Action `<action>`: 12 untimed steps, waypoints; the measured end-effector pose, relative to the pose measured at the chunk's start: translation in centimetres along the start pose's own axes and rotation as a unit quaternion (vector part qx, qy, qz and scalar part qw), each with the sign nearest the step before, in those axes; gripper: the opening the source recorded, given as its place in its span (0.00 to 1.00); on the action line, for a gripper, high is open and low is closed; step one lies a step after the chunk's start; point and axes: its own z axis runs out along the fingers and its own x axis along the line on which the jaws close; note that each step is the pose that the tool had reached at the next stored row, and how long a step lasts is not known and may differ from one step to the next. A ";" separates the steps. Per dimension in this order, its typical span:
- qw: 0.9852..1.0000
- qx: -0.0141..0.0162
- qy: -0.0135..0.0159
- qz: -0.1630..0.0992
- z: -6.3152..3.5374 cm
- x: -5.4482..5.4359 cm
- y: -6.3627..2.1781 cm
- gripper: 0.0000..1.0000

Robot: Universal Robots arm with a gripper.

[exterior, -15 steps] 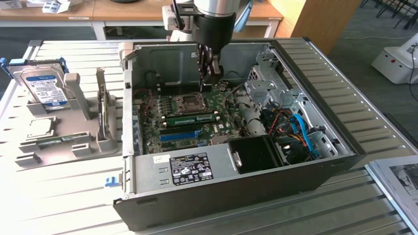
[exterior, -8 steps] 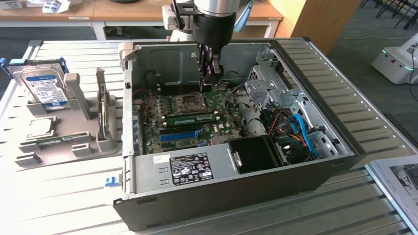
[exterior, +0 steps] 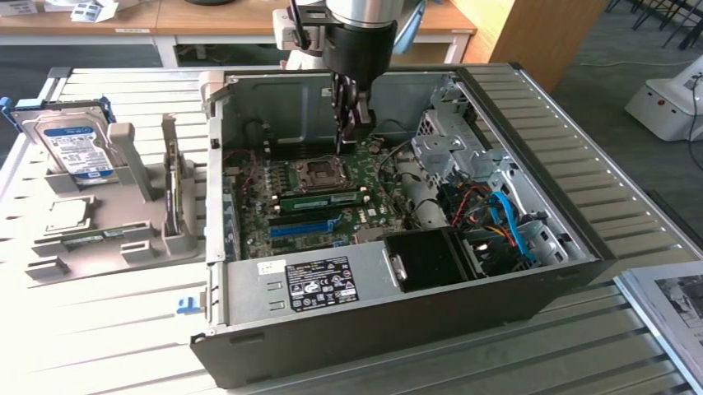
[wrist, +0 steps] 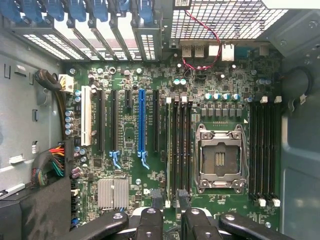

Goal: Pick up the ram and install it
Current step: 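Press down the ram until it locks into place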

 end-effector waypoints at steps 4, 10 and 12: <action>1.000 0.000 0.000 0.000 0.00 0.0 0.00 0.11; 1.000 0.000 0.000 0.000 0.00 0.0 0.00 0.10; 1.000 0.000 0.000 0.000 0.00 0.0 0.00 0.10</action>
